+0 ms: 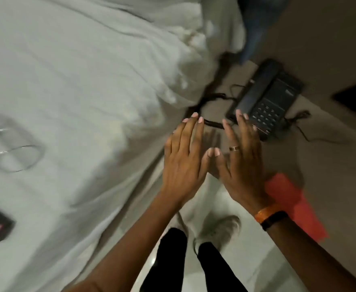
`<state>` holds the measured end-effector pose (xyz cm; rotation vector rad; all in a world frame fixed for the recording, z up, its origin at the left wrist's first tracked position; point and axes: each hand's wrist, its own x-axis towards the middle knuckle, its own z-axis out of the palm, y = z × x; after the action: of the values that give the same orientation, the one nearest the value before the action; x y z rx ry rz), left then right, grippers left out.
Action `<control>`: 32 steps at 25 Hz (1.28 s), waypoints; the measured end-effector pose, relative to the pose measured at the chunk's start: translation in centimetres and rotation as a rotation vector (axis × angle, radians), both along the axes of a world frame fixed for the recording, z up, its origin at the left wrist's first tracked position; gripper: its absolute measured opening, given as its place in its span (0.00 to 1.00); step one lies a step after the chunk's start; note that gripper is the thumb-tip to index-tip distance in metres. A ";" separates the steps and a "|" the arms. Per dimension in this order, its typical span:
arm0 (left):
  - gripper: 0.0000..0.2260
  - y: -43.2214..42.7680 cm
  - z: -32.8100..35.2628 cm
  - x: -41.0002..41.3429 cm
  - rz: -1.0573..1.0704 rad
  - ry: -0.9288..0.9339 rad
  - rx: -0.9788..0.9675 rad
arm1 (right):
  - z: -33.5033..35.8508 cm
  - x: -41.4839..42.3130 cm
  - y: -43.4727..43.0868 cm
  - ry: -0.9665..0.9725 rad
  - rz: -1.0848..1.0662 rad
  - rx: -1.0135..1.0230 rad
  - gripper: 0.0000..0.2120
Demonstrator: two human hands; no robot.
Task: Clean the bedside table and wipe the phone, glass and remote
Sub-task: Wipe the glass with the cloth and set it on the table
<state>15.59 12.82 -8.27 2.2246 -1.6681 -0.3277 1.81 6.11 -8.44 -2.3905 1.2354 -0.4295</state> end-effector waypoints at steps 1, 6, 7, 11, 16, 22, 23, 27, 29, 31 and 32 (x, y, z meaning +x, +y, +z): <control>0.27 1.0 1.8 3.1 0.108 -0.003 -0.053 | 1.4 4.3 -0.2 -0.084 0.057 -0.010 0.27; 0.26 7.3 8.1 16.0 0.591 -0.006 -0.286 | 6.9 22.9 2.4 -0.275 0.381 0.057 0.27; 0.26 8.6 8.7 17.6 0.670 0.008 -0.318 | 7.3 25.6 3.4 -0.300 0.424 0.097 0.26; 0.26 13.8 9.5 24.0 1.048 0.098 -0.408 | 7.7 35.0 8.9 -0.304 0.554 0.319 0.24; 0.26 15.6 7.9 27.5 1.132 0.753 -0.353 | 6.1 39.0 12.1 -0.228 0.490 0.536 0.22; 0.26 14.3 8.4 24.2 1.130 0.802 -0.420 | 6.8 35.6 11.6 -0.448 0.330 0.794 0.20; 0.26 13.7 8.9 23.1 1.108 0.826 -0.433 | 7.1 34.4 11.3 -0.496 0.290 0.801 0.20; 0.24 10.1 11.0 17.4 0.952 0.907 -0.428 | 8.5 27.4 8.9 -0.675 0.090 0.769 0.22; 0.22 7.6 11.5 13.8 0.854 0.977 -0.395 | 9.1 22.9 7.4 -0.731 -0.008 0.725 0.22; 0.20 4.6 11.0 9.3 0.731 1.105 -0.355 | 9.1 17.2 6.0 -0.748 -0.111 0.671 0.23; 0.19 3.3 10.4 7.4 0.674 1.172 -0.310 | 8.9 14.5 5.5 -0.748 -0.164 0.648 0.24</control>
<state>22.95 16.16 2.17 1.6206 -0.3081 -0.8705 16.28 11.61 0.43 -1.3895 0.9991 -0.7470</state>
